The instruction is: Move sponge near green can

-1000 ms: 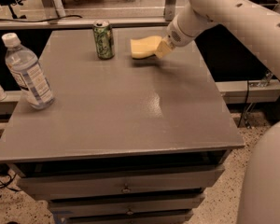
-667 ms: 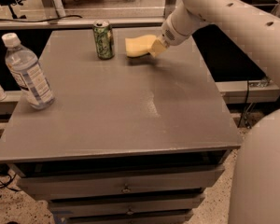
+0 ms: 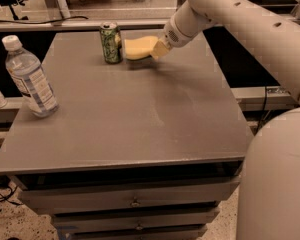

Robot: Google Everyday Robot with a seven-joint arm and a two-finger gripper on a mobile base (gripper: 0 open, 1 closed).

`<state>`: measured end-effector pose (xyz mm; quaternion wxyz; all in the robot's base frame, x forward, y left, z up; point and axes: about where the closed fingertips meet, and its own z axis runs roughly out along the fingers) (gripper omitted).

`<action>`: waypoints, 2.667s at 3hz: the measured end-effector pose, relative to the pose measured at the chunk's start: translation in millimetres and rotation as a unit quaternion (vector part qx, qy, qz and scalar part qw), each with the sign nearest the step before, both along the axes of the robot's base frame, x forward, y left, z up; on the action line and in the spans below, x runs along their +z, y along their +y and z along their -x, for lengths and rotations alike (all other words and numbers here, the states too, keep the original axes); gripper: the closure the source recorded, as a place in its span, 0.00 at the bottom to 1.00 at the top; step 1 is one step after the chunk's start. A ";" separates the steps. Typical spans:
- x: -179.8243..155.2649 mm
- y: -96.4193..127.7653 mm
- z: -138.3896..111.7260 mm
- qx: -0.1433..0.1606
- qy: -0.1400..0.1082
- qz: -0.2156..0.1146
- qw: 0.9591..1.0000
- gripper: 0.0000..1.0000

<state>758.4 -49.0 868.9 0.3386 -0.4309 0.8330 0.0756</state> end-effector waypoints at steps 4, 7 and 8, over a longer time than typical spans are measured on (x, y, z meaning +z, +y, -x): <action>-14.3 18.6 -2.4 0.013 0.016 -0.011 1.000 0.13; -7.6 -7.6 5.8 0.012 0.016 -0.026 0.999 0.00; 8.7 -47.1 12.7 0.014 0.007 -0.060 0.998 0.00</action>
Offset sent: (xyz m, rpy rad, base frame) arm 0.0034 0.0200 -0.0076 0.0333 0.0255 0.0261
